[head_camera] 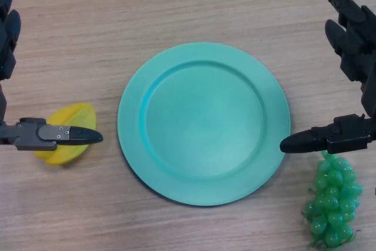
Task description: Pick up the yellow starfruit and place it on the plate
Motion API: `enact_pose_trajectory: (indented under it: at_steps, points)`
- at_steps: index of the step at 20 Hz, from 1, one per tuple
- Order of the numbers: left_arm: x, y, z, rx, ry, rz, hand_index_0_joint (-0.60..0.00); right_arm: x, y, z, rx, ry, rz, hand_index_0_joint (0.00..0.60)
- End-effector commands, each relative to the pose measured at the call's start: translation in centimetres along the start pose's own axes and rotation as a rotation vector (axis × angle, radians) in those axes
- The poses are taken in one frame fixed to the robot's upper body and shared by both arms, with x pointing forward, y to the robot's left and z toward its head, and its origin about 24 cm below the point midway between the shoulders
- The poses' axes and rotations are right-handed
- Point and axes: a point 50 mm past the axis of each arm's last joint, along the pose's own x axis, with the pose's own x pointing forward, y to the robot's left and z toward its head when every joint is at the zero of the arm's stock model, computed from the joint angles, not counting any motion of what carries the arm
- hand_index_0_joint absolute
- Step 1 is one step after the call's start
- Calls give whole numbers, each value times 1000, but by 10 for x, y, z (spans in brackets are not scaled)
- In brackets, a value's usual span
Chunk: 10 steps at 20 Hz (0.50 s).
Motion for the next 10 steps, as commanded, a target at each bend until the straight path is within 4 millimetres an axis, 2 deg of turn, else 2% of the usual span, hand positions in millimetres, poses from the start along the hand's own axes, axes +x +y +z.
enact_pose_trajectory:
  at_steps: [1,6,10]
  points:
    - [0,20,32,107,-195,54,0,-5,-17,32,-36,-191,-66,0]
    - [-3,21,33,92,-204,66,0,-4,-16,34,-61,-209,-71,0]
    - [-4,26,26,167,-160,62,0,-5,-17,32,-60,-204,-75,0]
